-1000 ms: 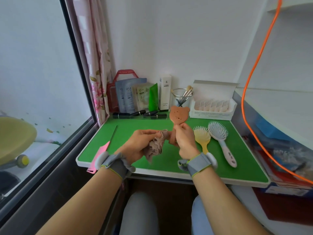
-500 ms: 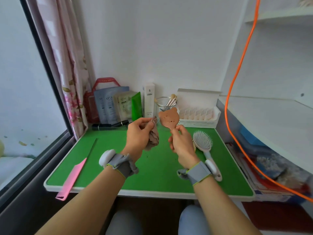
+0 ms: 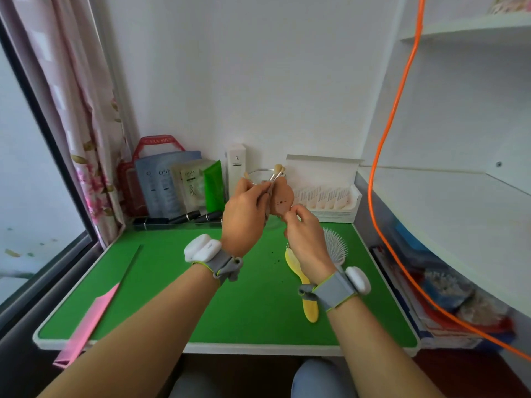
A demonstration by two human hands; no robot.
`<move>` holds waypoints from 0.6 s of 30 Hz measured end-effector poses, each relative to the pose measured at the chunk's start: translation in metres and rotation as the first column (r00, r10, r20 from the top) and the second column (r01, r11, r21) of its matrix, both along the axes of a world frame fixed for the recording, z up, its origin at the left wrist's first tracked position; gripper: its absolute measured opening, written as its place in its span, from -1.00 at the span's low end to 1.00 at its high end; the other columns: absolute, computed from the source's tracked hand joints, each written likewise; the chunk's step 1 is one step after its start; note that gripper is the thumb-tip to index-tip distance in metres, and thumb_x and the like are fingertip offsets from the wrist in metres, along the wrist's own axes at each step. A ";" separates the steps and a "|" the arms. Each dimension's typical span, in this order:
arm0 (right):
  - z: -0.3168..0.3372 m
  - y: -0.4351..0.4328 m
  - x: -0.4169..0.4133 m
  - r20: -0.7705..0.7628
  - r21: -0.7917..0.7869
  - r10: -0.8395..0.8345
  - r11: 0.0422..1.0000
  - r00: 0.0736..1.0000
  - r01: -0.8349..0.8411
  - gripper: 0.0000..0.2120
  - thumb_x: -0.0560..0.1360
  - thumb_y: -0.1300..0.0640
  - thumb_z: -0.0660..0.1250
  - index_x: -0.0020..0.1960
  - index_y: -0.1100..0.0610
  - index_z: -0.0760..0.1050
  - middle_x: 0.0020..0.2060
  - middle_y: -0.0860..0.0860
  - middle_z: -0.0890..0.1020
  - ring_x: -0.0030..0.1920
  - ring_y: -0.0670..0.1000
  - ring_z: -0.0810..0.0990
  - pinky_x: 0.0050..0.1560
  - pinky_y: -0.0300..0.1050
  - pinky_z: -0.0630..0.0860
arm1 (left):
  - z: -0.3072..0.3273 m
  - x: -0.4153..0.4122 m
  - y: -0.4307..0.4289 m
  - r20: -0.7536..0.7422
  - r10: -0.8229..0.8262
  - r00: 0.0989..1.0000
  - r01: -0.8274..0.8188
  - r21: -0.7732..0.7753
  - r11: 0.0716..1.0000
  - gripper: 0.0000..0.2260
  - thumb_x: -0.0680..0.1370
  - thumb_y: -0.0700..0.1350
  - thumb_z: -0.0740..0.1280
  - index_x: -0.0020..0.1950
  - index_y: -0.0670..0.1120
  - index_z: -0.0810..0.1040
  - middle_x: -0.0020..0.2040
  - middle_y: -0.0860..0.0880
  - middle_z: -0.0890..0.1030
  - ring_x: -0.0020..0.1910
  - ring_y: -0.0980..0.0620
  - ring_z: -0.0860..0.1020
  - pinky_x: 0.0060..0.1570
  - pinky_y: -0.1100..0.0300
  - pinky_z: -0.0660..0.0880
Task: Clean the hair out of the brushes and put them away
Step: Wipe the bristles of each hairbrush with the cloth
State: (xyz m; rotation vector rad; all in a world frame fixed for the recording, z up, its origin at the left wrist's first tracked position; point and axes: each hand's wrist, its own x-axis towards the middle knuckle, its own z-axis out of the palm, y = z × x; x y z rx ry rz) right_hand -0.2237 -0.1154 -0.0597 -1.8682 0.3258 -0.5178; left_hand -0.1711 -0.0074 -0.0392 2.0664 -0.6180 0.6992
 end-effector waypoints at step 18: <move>-0.007 -0.007 -0.009 -0.018 -0.038 -0.020 0.999 1.000 0.019 -0.60 0.56 -0.12 -0.06 -0.30 0.04 0.36 -0.24 0.06 0.60 -0.29 0.07 0.44 -0.24 -0.02 0.32 | -0.005 0.001 -0.002 0.101 -0.003 0.995 -0.002 0.046 0.999 -0.76 0.58 -0.18 0.27 0.23 -0.12 0.58 -0.07 -0.18 0.48 -0.22 -0.19 0.51 -0.26 -0.09 0.51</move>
